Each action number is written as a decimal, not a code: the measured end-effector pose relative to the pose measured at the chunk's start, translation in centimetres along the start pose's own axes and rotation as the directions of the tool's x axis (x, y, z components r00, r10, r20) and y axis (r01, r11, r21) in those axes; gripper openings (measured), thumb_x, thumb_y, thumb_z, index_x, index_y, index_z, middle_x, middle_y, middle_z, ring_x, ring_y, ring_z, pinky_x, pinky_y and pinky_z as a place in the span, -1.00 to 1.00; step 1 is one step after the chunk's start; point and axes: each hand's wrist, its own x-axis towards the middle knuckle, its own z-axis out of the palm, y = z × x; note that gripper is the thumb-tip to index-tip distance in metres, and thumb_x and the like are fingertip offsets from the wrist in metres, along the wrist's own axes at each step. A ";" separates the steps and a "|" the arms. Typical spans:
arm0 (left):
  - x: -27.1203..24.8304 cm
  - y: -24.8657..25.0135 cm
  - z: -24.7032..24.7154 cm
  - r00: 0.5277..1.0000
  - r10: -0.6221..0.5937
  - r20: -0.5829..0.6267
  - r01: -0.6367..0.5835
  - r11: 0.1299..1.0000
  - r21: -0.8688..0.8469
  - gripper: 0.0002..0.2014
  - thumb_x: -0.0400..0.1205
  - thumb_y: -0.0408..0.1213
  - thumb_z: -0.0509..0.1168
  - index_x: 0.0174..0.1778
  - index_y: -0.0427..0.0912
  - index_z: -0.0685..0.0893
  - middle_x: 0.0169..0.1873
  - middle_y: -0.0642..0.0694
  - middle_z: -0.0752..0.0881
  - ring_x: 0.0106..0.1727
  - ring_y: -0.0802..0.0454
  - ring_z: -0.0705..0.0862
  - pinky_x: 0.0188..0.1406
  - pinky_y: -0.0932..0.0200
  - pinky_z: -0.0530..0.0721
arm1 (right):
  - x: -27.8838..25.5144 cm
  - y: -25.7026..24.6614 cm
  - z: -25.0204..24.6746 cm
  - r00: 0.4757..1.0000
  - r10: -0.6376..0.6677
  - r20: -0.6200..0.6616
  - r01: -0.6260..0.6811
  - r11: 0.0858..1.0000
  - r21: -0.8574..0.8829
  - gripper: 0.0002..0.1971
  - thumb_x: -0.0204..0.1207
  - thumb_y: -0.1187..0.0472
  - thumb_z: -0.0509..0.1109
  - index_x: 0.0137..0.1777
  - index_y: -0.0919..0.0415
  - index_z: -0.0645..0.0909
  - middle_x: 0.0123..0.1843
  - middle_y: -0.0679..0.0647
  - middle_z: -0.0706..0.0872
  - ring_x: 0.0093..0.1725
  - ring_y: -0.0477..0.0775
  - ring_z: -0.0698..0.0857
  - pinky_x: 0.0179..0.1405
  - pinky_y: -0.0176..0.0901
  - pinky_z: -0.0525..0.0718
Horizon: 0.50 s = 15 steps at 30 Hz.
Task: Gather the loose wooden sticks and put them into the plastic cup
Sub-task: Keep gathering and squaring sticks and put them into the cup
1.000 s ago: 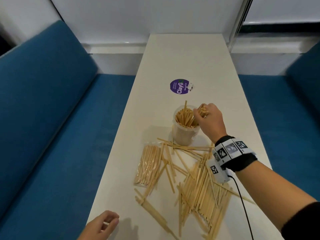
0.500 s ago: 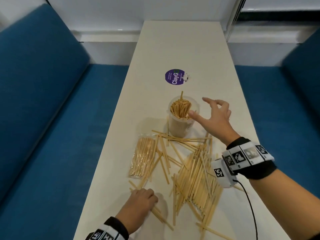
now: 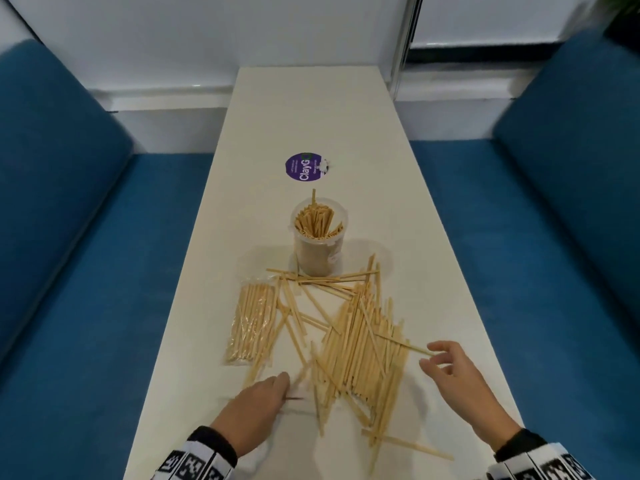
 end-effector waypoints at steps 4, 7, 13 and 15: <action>2.4 3.1 -1.4 0.999 -0.038 -0.032 0.026 0.946 -0.323 -0.71 0.69 -0.49 -0.04 0.27 -0.09 0.30 0.07 -0.05 0.54 -0.12 0.08 0.48 -0.25 0.36 0.44 | -1.2 3.1 1.3 0.981 0.171 0.090 -0.175 0.984 0.035 -0.71 0.59 0.10 0.34 0.26 0.10 0.44 0.06 0.05 0.64 0.02 -0.03 0.63 -0.12 -0.18 0.55; 4.2 6.0 -2.3 0.993 -0.089 -0.081 0.036 0.865 -0.500 -0.60 0.69 -0.51 0.02 0.47 -0.28 0.25 0.33 -0.22 0.50 0.29 -0.11 0.53 0.15 0.28 0.46 | -1.0 4.3 2.0 0.963 0.235 0.131 -0.243 0.968 0.054 -0.66 0.59 0.10 0.33 0.31 0.13 0.43 0.08 0.05 0.65 0.09 0.06 0.64 0.06 -0.10 0.63; 8.8 9.0 -1.9 0.950 -0.313 0.021 0.255 0.730 -0.634 -0.48 0.68 -0.54 0.01 0.59 -0.26 0.12 0.43 -0.27 0.43 0.40 -0.12 0.46 0.35 0.15 0.44 | -0.2 4.8 3.6 0.965 0.218 0.144 -0.245 0.946 0.213 -0.52 0.57 0.14 0.37 0.43 0.29 0.41 0.13 0.18 0.66 0.03 0.08 0.70 -0.03 -0.16 0.67; 10.0 9.4 -1.1 0.926 -0.377 -0.013 0.299 0.755 -0.583 -0.53 0.69 -0.35 0.11 0.53 -0.28 0.23 0.46 -0.25 0.38 0.44 -0.15 0.43 0.43 0.06 0.44 | 0.3 4.4 4.2 0.962 0.216 0.165 -0.259 0.912 0.318 -0.55 0.56 0.20 0.38 0.41 0.30 0.42 0.09 0.23 0.66 -0.04 0.07 0.69 -0.18 -0.26 0.63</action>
